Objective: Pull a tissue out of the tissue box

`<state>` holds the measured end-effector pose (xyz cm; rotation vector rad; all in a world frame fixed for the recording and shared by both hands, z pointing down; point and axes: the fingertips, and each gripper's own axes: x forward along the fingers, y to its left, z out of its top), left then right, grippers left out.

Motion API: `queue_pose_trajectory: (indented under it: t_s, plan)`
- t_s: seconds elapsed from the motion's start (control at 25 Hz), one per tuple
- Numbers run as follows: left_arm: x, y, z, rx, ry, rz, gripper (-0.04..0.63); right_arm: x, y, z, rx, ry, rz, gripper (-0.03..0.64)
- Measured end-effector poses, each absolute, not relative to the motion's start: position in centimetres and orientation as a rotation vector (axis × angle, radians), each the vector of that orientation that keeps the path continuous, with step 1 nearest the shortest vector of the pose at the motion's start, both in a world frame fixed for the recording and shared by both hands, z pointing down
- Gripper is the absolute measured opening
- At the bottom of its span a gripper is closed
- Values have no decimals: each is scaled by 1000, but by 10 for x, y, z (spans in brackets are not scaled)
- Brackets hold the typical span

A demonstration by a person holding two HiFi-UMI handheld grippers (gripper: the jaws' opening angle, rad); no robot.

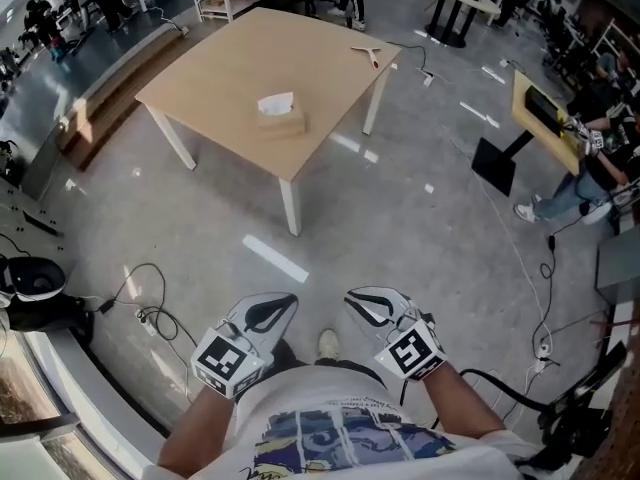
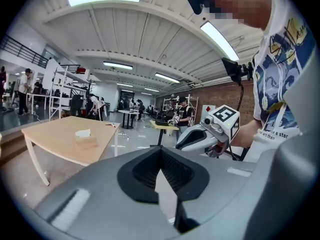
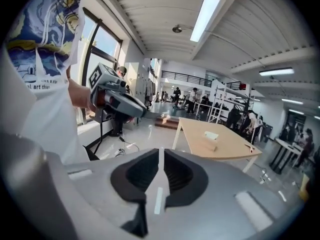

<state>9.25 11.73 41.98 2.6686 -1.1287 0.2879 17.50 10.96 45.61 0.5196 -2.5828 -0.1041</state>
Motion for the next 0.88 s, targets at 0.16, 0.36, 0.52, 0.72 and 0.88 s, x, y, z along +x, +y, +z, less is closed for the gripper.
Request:
queue_pose_trajectory:
  t_s: [0.16,0.36,0.52,0.72,0.88]
  plan:
    - [89,97,424,2627,-1174,304,5,173,84,462,480,-2628,-34,21]
    - [68,56,426,2587,-1229,288,5,155,43,471,420,-2625,-41,21]
    - [47,20,425,2607,-1225,276,5,132,10,470,394,-2578,-106,21]
    - [15,-28,418,2624,-1203,212,5,96,-42,453,419,-2590,-126,21]
    - [-8,-52,411,2653,-1156,186,5,68,-77,448,452,-2609,-101,21]
